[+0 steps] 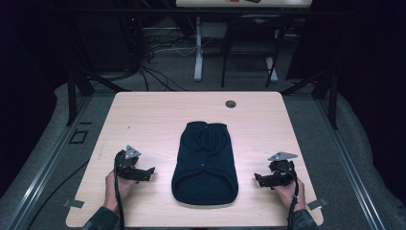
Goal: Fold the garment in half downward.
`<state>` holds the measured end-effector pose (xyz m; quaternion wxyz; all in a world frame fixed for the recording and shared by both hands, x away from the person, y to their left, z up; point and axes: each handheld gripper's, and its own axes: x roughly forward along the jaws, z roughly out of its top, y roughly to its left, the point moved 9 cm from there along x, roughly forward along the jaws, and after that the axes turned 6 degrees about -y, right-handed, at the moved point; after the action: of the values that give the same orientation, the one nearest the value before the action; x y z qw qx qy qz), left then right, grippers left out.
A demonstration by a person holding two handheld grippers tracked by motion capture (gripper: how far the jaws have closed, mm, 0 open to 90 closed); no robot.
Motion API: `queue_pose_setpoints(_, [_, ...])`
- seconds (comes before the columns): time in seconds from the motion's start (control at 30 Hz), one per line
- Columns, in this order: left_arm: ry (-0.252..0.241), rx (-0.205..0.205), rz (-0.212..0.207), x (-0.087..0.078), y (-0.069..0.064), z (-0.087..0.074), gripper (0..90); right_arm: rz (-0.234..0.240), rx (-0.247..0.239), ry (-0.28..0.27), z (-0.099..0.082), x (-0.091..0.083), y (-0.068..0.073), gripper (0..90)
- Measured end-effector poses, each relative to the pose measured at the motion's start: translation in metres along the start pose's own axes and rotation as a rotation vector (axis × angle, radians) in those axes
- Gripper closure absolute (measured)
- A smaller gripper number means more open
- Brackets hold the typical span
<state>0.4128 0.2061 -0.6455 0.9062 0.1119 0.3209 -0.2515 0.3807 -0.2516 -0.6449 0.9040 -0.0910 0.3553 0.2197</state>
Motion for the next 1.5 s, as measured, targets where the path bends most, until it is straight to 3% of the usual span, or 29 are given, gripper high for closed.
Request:
queue_pose_setpoints(0.37, [-0.013,0.002,-0.037,0.004,-0.011,0.011,0.2,0.023,-0.006,-0.004,0.007,0.002,0.006,3.8])
queue_pose_setpoints(0.57, [-0.031,0.019,-0.068,0.005,-0.024,0.023,0.2,0.054,-0.025,-0.022,0.018,0.002,0.021,4.1])
queue_pose_setpoints(0.7, [-0.033,0.047,-0.102,0.014,-0.042,0.036,0.2,0.102,-0.042,-0.034,0.031,0.009,0.037,4.4])
queue_pose_setpoints(0.9, [-0.026,0.073,-0.129,0.021,-0.054,0.041,0.2,0.147,-0.073,-0.032,0.041,0.019,0.056,6.0])
queue_pose_setpoints(1.17, [-0.018,0.128,-0.175,0.037,-0.083,0.056,0.3,0.177,-0.14,-0.031,0.055,0.033,0.083,14.6])
queue_pose_setpoints(1.23, [-0.006,0.136,-0.18,0.039,-0.087,0.056,0.4,0.176,-0.151,-0.024,0.058,0.035,0.086,15.1])
queue_pose_setpoints(1.37, [0.048,0.202,-0.181,0.046,-0.097,0.049,1.2,0.185,-0.19,0.017,0.057,0.048,0.098,20.1])
queue_pose_setpoints(1.5, [0.059,0.221,-0.184,0.046,-0.1,0.047,1.7,0.182,-0.204,0.027,0.055,0.049,0.101,22.4])
